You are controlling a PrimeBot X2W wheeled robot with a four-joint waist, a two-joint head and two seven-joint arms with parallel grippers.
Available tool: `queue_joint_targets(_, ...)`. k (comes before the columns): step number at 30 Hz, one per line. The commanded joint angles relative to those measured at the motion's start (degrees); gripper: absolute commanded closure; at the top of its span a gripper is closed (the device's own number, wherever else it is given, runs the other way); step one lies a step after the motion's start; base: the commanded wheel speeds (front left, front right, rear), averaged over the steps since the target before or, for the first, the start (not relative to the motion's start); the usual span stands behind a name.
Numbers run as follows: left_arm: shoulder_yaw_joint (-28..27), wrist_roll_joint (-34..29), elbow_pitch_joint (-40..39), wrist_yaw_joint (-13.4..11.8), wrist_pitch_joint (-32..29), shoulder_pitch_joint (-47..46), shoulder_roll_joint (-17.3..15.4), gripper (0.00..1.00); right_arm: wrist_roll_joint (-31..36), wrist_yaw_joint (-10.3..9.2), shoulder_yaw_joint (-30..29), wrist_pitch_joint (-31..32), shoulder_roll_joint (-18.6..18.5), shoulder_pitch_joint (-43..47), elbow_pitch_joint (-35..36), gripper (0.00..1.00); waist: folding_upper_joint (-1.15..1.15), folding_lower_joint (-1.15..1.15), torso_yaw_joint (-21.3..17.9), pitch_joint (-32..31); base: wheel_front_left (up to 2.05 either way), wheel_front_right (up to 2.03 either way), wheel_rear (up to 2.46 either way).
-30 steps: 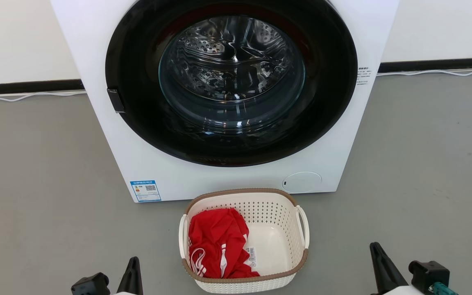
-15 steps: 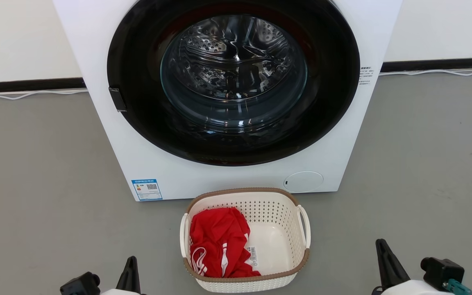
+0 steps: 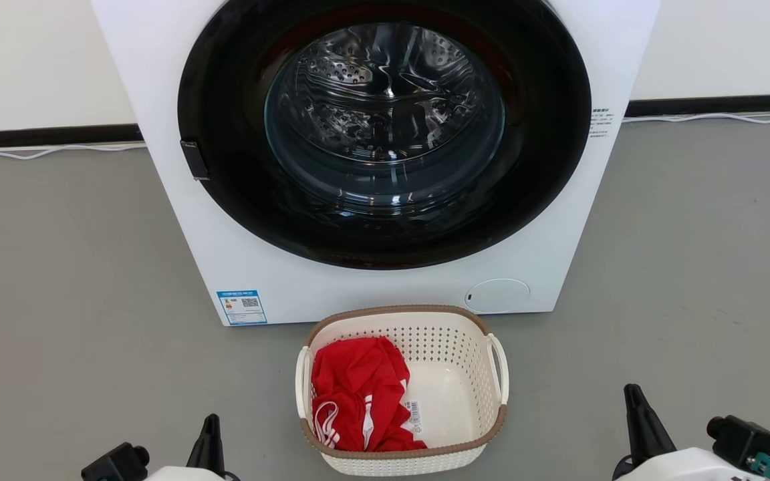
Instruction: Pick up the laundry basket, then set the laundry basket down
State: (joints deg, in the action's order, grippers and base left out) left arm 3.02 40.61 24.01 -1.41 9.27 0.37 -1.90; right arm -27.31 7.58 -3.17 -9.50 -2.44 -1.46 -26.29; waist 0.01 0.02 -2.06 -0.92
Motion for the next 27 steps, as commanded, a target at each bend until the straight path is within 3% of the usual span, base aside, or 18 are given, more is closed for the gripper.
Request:
queue_joint_targets(1, -0.96, 1.76, -1.82, 0.72, -0.33, -2.96, -0.36, 1.00, -2.21, -0.02, 0.12, 0.54, -0.20, -2.40, 2.00, 1.00, -0.01, -0.01, 0.04, 0.02, 0.00, 0.00, 0.00)
queue_joint_targets(27, -3.32, 15.36, -4.04, 2.96, -4.56, -3.94, -0.53, 1.00, -19.34, -0.04, -0.82, 4.75, -0.27, -3.03, 4.81, 1.00, -0.01, -0.01, 0.59, 0.31, 0.00, 0.00, 0.00)
